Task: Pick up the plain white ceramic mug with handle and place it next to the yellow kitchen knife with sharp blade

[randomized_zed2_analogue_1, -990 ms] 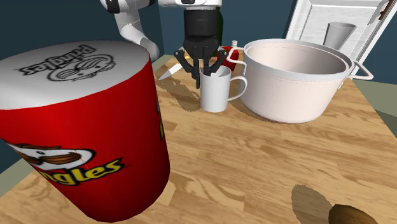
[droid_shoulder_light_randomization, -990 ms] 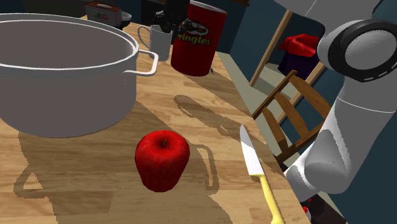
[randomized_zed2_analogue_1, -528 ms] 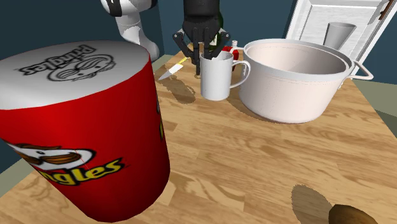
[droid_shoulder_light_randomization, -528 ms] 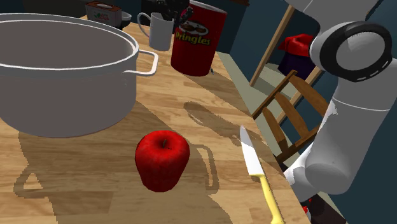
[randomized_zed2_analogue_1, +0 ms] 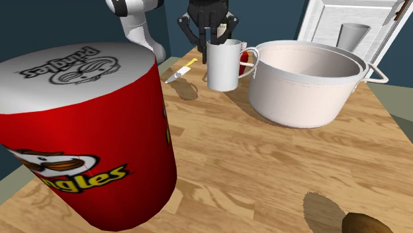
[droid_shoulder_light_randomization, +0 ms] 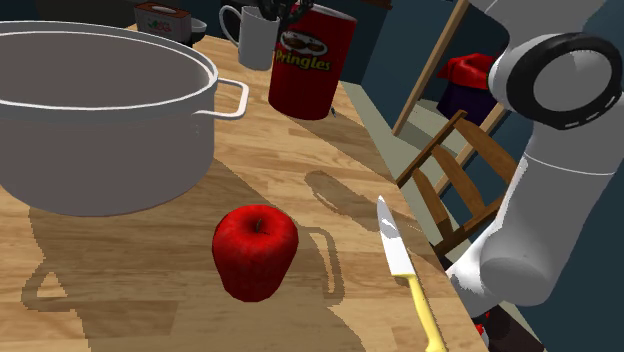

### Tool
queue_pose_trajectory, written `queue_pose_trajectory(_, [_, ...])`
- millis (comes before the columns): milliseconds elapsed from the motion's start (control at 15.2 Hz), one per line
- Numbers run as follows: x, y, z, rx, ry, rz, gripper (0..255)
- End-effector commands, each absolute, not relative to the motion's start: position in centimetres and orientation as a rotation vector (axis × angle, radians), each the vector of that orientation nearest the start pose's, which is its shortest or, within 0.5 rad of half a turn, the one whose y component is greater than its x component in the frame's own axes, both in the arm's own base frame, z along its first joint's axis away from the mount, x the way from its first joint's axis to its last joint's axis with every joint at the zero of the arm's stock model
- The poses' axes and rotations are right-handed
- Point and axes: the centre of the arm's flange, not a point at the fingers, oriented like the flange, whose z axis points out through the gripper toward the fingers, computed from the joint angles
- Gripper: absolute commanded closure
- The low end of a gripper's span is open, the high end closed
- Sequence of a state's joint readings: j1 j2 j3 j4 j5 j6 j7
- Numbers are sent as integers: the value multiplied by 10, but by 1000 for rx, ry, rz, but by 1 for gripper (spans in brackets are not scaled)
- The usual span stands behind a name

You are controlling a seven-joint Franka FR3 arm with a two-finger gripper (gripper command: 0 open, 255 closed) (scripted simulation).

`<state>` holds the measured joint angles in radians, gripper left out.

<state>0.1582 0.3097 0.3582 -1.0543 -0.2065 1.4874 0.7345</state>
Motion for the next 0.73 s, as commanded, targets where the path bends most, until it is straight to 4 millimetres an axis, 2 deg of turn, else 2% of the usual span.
queue_pose_trajectory(0, [556, 248, 685, -3099, 425, -268, 255])
queue_pose_trajectory(660, [424, 247, 685, -3099, 425, -268, 255])
